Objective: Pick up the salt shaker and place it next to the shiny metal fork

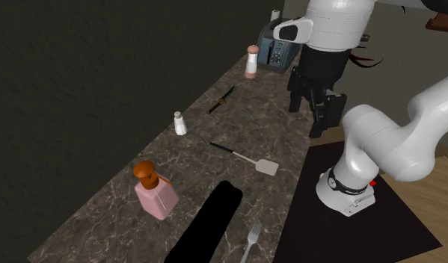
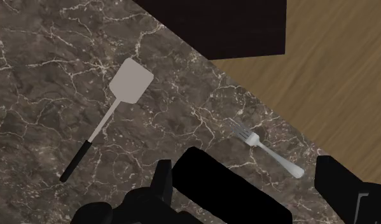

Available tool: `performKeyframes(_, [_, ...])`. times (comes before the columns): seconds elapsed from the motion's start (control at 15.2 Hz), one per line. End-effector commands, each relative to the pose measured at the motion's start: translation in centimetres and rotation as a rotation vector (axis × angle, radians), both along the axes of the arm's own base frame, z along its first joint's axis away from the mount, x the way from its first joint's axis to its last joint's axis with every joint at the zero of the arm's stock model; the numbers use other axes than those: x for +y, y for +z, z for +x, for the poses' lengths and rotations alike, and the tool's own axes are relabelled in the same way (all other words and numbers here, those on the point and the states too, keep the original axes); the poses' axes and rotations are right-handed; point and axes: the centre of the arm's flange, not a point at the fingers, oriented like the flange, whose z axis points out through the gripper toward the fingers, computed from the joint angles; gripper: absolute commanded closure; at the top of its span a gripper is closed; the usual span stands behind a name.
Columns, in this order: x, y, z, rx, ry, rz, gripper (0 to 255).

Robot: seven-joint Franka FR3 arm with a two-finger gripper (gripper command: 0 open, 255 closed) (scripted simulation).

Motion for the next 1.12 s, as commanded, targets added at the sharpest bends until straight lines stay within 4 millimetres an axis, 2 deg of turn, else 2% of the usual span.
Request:
performKeyframes(0.0, [0.0, 0.0, 0.0, 0.000, 0.000, 0.000, 0])
performKeyframes(1.06, [-15.8, -8.6, 11.0, 0.001, 0.050, -0.010, 0])
